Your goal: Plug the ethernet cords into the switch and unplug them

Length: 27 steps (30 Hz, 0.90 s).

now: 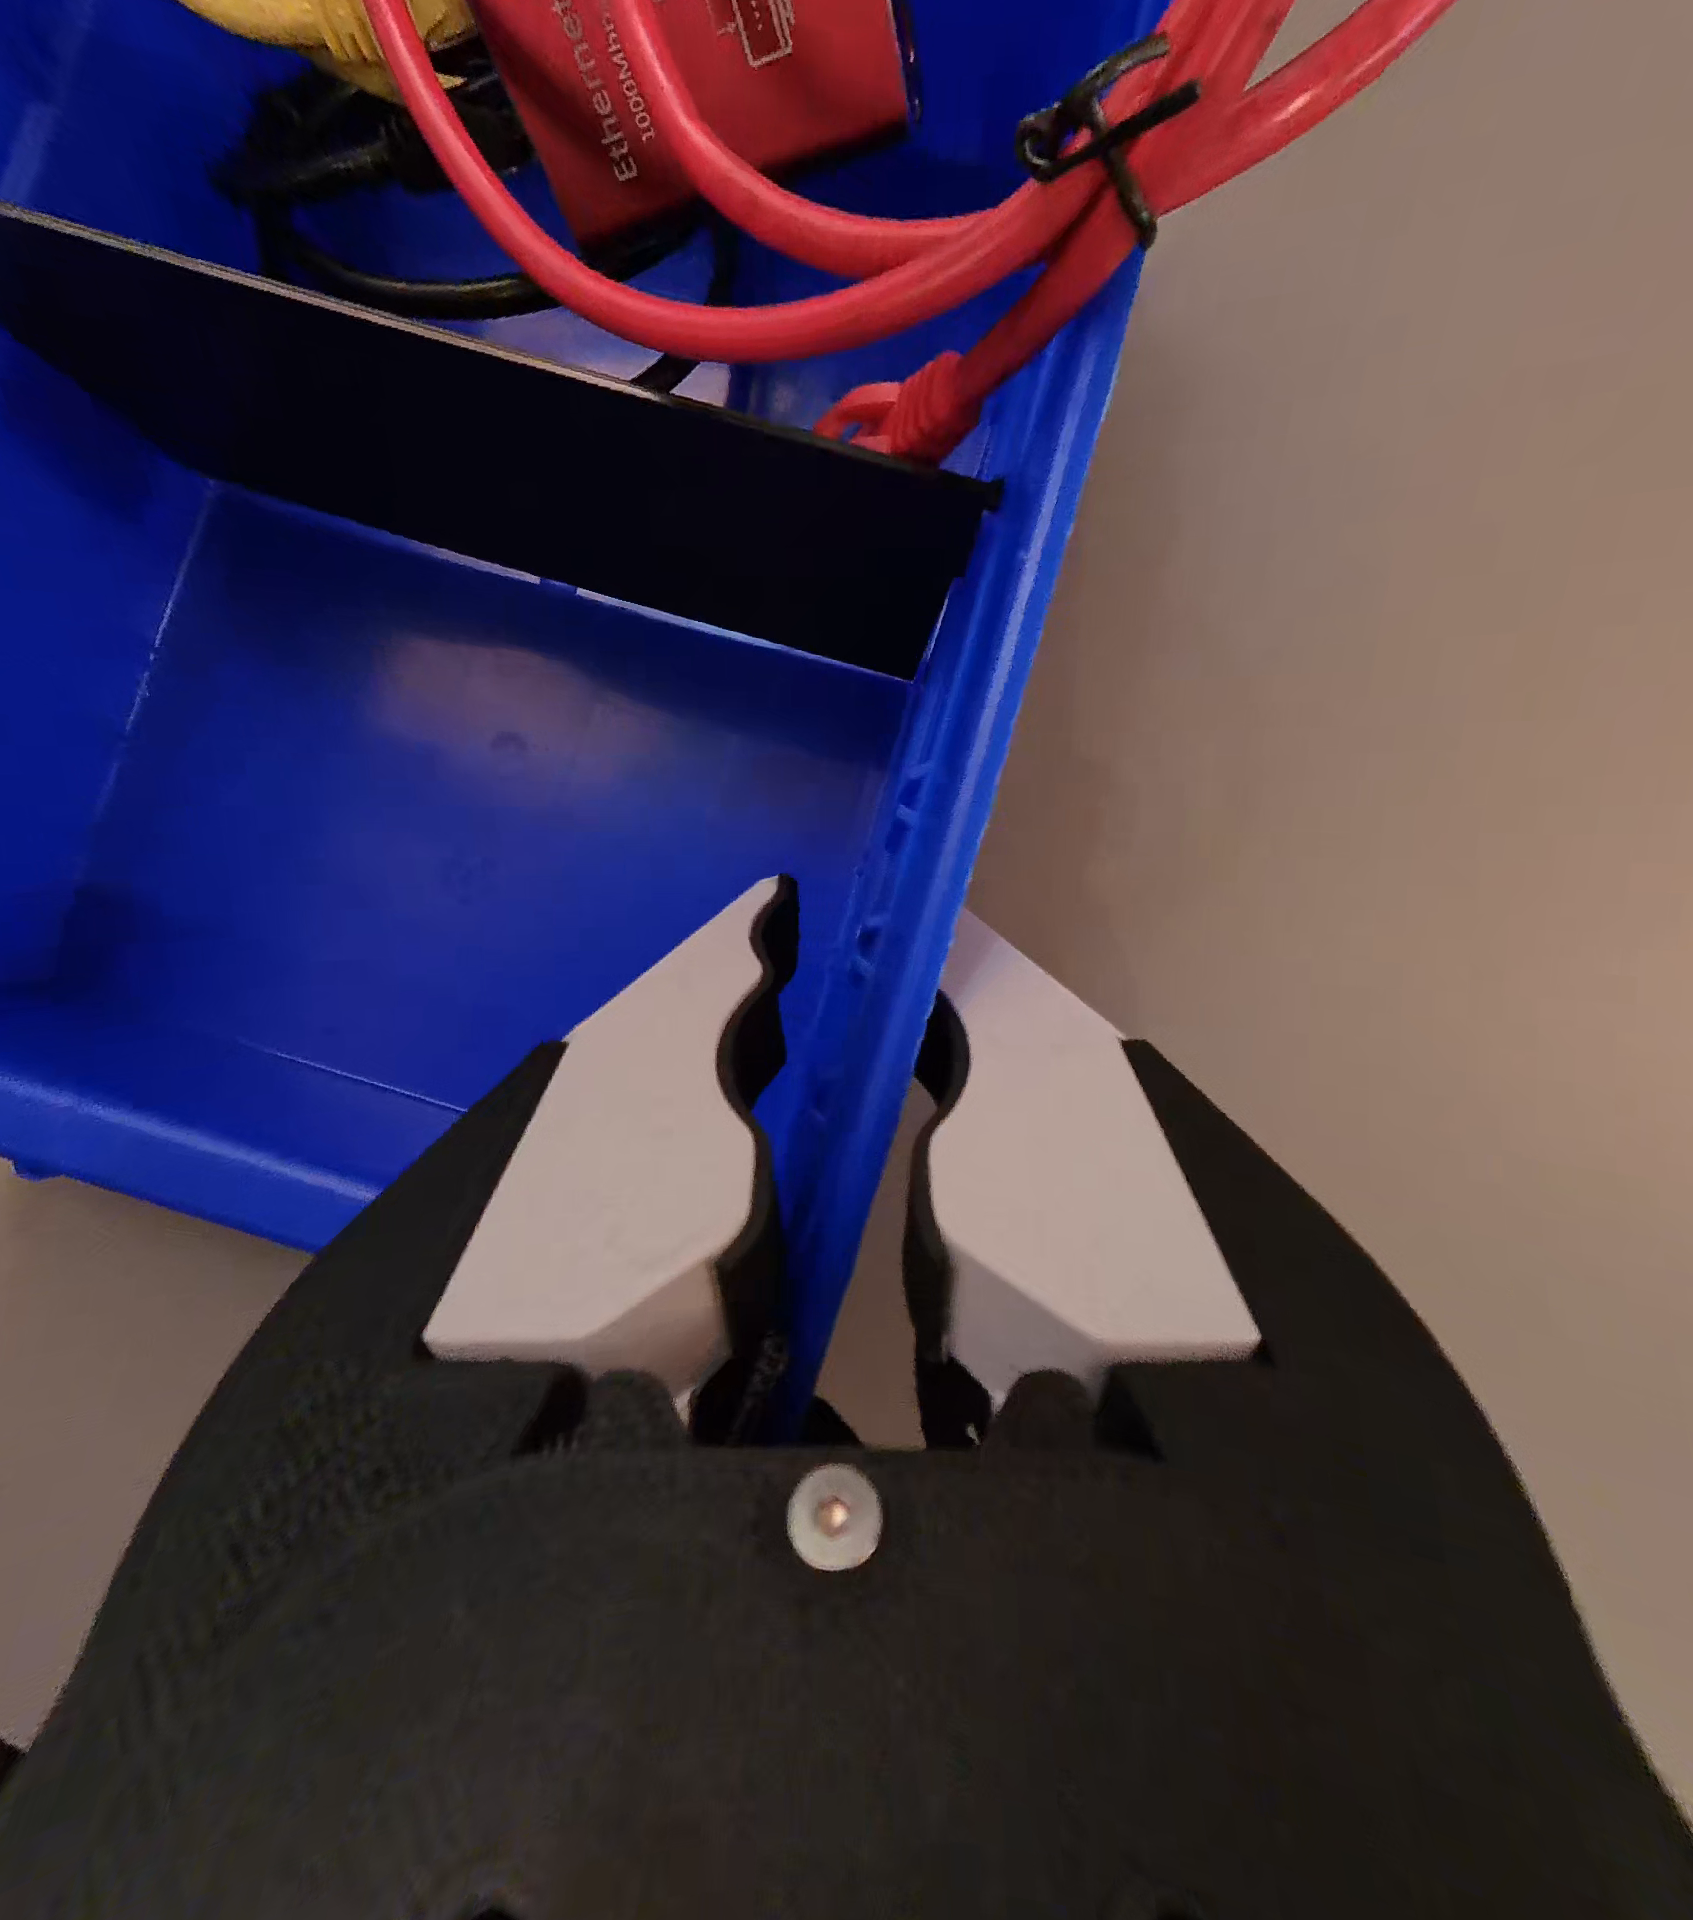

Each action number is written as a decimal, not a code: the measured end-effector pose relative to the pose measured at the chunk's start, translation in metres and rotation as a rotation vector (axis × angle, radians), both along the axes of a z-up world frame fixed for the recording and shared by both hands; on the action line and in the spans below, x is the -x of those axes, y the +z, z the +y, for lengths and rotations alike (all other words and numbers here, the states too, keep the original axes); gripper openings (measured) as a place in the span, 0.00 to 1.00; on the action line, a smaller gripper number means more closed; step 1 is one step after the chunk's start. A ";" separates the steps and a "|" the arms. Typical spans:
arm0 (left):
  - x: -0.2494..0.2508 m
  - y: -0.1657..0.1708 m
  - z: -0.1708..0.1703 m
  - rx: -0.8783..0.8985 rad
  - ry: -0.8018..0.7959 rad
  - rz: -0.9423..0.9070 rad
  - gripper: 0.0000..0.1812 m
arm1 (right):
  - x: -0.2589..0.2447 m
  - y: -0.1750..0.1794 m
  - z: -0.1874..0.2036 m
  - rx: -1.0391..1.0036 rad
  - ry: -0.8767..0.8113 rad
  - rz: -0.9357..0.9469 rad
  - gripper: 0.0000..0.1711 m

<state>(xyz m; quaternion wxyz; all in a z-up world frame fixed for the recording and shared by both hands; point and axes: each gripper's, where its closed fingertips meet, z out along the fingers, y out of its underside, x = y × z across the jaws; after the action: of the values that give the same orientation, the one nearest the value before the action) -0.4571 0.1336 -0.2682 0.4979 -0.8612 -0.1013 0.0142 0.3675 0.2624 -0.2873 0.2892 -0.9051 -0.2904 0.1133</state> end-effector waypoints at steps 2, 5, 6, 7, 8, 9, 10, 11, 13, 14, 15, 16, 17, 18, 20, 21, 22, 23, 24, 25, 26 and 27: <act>0.000 0.016 0.000 -0.017 0.014 0.091 0.01 | 0.022 0.000 -0.009 0.013 0.021 0.028 0.13; -0.003 0.052 -0.001 -0.087 0.037 0.217 0.01 | 0.053 0.001 -0.020 0.021 0.049 0.041 0.15; -0.004 0.060 -0.001 -0.102 0.041 0.247 0.01 | 0.063 0.001 -0.023 0.022 0.058 0.044 0.16; -0.005 0.065 -0.002 -0.099 0.040 0.282 0.01 | 0.073 0.001 -0.026 0.020 0.065 0.047 0.16; -0.007 0.069 -0.003 -0.096 0.040 0.311 0.01 | 0.082 0.001 -0.028 0.019 0.070 0.052 0.16; -0.008 0.072 -0.004 -0.099 0.039 0.324 0.01 | 0.091 0.001 -0.030 0.020 0.077 0.056 0.16; -0.009 0.075 -0.004 -0.110 0.040 0.330 0.01 | 0.100 0.001 -0.032 0.019 0.085 0.060 0.17; -0.009 0.078 -0.005 -0.120 0.042 0.335 0.02 | 0.109 0.001 -0.034 0.017 0.093 0.061 0.17; -0.009 0.083 -0.008 -0.128 0.042 0.346 0.02 | 0.126 0.001 -0.038 0.009 0.111 0.058 0.17; -0.008 0.085 -0.009 -0.122 0.043 0.369 0.02 | 0.134 0.000 -0.039 -0.002 0.119 0.052 0.18; -0.008 0.087 -0.010 -0.119 0.045 0.387 0.02 | 0.142 0.000 -0.040 -0.018 0.124 0.046 0.17; -0.008 0.089 -0.011 -0.123 0.048 0.394 0.02 | 0.151 0.000 -0.041 -0.031 0.128 0.048 0.17; -0.007 0.091 -0.012 -0.129 0.051 0.395 0.02 | 0.160 0.000 -0.042 -0.034 0.130 0.061 0.17; -0.006 0.094 -0.013 -0.135 0.052 0.393 0.02 | 0.170 0.000 -0.044 -0.034 0.131 0.073 0.18; -0.004 0.098 -0.016 -0.140 0.052 0.410 0.02 | 0.188 0.000 -0.047 -0.040 0.144 0.069 0.19; -0.003 0.100 -0.017 -0.142 0.055 0.418 0.02 | 0.197 0.000 -0.049 -0.044 0.151 0.066 0.19; -0.001 0.103 -0.019 -0.146 0.060 0.421 0.02 | 0.206 0.000 -0.050 -0.046 0.156 0.068 0.19; 0.002 0.105 -0.021 -0.148 0.067 0.421 0.02 | 0.217 0.000 -0.053 -0.048 0.164 0.073 0.21; 0.005 0.108 -0.024 -0.153 0.072 0.411 0.02 | 0.227 0.000 -0.054 -0.055 0.168 0.079 0.22; 0.008 0.110 -0.027 -0.162 0.077 0.396 0.02 | 0.238 0.000 -0.056 -0.062 0.170 0.090 0.23; 0.012 0.114 -0.030 -0.175 0.085 0.381 0.02 | 0.250 0.000 -0.059 -0.065 0.174 0.105 0.25; 0.017 0.118 -0.034 -0.193 0.095 0.364 0.02 | 0.262 -0.001 -0.061 -0.064 0.173 0.122 0.27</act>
<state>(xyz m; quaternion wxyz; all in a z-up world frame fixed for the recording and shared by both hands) -0.4736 0.0996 -0.1498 0.5868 -0.7872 -0.0511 0.1830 0.1053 0.2013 -0.2880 0.3240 -0.8584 -0.3530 0.1833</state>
